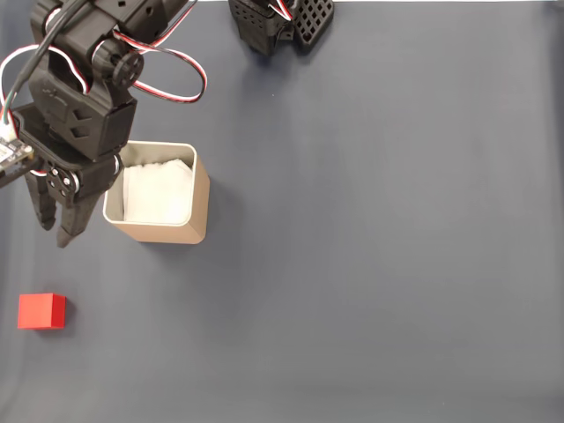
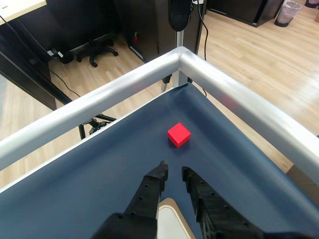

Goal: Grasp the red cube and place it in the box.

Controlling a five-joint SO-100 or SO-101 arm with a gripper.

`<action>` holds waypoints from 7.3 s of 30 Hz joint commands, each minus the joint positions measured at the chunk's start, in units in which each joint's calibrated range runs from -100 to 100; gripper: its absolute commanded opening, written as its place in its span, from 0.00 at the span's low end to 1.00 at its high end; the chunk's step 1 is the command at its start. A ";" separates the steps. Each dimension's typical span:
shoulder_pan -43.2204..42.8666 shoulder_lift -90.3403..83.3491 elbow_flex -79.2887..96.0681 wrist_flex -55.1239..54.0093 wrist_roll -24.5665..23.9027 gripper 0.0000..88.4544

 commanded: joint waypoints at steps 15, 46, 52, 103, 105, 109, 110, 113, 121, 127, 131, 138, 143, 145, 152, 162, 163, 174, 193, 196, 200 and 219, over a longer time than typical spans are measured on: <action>0.40 11.17 -14.77 6.23 0.15 0.13; 3.88 27.18 -15.13 -16.09 -1.07 0.41; 3.74 30.21 -15.41 -21.59 -0.24 0.42; 5.09 40.34 -15.68 -38.01 0.88 0.42; 5.09 40.51 -15.86 -38.01 0.93 0.42; 5.16 40.94 -16.05 -38.25 0.98 0.42; 5.16 41.03 -16.23 -38.33 0.98 0.41; 5.23 41.37 -16.50 -38.42 1.12 0.41; 5.51 41.98 -17.14 -38.66 1.07 0.37; 5.58 42.15 -17.50 -38.91 1.03 0.35; 5.44 42.15 -17.78 -39.15 0.88 0.34; 5.44 42.15 -17.87 -39.15 0.88 0.33; 5.65 42.15 -17.87 -39.15 0.98 0.32; 5.73 42.15 -17.87 -39.15 1.07 0.31; 5.80 41.98 -17.87 -38.74 1.42 0.27; 5.65 41.20 -17.32 -38.33 1.86 0.21; 5.65 41.20 -17.32 -38.33 1.86 0.21; 5.73 39.99 -16.05 -37.43 2.10 0.13; 3.60 28.83 -14.04 -19.21 1.22 0.05; 2.81 25.45 -14.40 -13.63 0.88 0.05; 1.68 21.21 -14.50 -7.80 0.44 0.04; 0.54 0.01 -4.10 0.24 1.03 0.02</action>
